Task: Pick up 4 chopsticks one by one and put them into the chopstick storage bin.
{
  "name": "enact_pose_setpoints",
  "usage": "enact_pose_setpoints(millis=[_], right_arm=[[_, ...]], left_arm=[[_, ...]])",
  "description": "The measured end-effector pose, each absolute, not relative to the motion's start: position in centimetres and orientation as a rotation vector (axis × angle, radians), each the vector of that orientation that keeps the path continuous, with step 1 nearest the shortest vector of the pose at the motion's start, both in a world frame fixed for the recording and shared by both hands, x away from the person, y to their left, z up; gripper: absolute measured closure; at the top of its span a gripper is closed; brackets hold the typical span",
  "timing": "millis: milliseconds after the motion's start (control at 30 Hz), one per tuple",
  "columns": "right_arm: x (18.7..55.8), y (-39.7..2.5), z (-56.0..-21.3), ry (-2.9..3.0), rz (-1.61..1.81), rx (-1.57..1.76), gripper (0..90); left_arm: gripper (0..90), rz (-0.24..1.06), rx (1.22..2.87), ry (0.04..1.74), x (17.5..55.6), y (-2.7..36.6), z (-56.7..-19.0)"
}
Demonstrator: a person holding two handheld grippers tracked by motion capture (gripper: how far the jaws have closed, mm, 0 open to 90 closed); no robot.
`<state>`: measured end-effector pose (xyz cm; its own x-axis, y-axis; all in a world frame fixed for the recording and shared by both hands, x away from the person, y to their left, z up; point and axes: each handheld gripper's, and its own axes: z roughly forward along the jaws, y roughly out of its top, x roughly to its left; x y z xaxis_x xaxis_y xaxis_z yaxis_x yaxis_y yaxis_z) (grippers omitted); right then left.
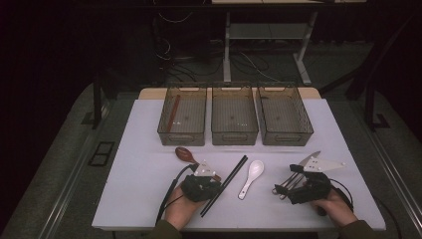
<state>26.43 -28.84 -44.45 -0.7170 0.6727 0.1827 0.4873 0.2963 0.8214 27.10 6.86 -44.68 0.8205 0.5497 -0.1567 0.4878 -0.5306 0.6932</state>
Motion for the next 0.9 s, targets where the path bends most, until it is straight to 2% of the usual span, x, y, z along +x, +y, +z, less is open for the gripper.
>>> enact_pose_setpoints(millis=[567,900], right_arm=[[26.42,-28.79,-44.46,2.364,1.385,1.073,0.7],[26.41,-28.79,-44.47,2.365,1.385,1.073,0.7]], left_arm=[[83.7,0.187,2.24,0.799,26.47,6.21,-44.69],[82.8,0.203,2.23,0.828,26.33,6.07,-44.74]])
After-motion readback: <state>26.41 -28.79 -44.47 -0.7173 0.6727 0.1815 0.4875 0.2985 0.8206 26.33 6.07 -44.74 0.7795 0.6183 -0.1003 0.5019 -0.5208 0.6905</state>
